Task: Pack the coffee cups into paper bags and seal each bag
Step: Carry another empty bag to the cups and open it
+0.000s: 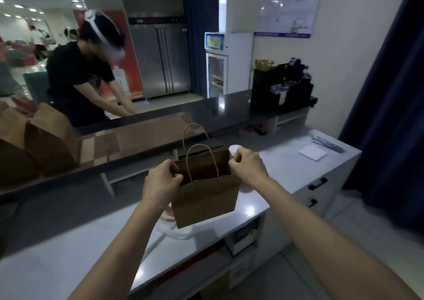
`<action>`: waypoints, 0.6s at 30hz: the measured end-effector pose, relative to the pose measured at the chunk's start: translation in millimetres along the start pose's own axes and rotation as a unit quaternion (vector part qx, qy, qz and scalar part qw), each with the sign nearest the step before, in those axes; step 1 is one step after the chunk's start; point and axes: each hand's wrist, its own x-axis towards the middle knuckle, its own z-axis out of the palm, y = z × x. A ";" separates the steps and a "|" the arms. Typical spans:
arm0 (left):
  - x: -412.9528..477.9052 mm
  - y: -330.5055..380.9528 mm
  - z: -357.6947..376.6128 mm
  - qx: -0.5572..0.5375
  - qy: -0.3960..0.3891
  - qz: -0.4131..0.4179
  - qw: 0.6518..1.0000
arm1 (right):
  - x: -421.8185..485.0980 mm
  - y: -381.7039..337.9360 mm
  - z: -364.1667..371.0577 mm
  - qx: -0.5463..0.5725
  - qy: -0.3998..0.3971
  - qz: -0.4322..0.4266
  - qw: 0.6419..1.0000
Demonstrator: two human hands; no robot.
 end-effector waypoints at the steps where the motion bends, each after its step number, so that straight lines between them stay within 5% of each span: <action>1: 0.8 13.0 11.0 -0.003 -0.011 0.011 1.000 | -1.9 13.4 -12.5 0.001 0.005 0.015 1.000; 18: 52.3 152.8 200.7 -0.050 -0.160 0.095 0.981 | 38.9 203.1 -130.4 -0.046 0.089 0.184 0.978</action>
